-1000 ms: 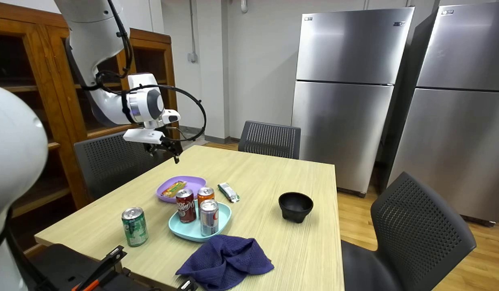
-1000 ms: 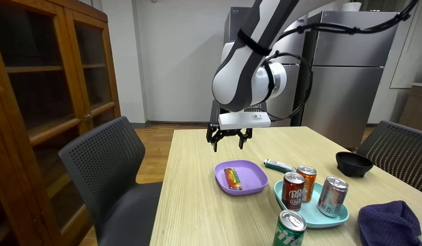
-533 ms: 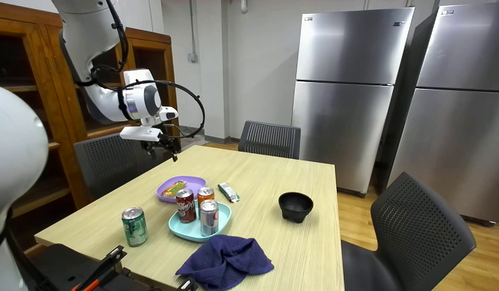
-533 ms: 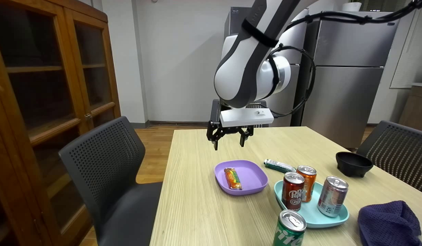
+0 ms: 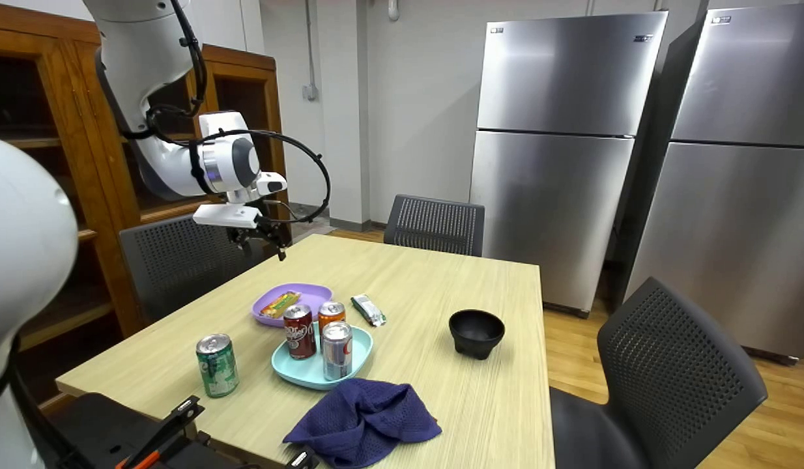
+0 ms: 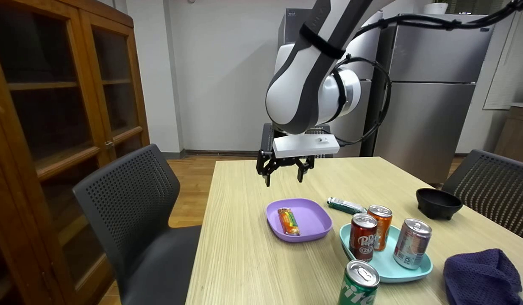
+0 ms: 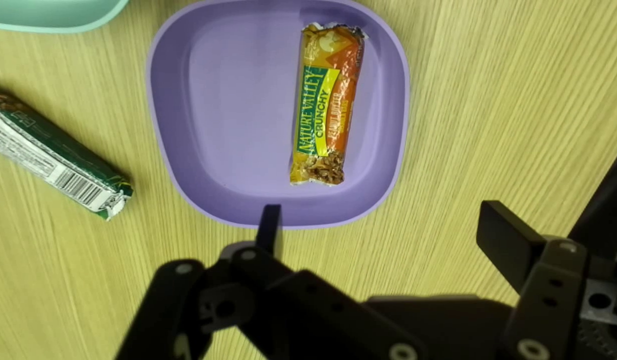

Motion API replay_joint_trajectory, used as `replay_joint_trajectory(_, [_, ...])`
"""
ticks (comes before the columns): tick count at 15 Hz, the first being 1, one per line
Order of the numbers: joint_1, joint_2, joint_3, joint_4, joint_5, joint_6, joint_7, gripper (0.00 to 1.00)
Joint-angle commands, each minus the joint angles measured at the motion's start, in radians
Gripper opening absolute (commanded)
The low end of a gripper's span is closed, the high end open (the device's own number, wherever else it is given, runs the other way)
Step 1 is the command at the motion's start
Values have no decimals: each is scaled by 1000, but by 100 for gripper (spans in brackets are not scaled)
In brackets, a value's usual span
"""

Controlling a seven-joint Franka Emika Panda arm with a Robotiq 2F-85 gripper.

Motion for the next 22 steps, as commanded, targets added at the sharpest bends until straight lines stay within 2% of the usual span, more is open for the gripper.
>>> replay_joint_trajectory(1, [-14,-1,13,0,-14,-2,8,100])
replay_joint_trajectory(18, [-15,-4,4,0,-20,10,10,100])
replay_joint_trajectory(19, [-32,-14,4,-7,-13,27,1,100])
replay_joint_trajectory(22, [-142,-49,39,-31,69,86,-57,100])
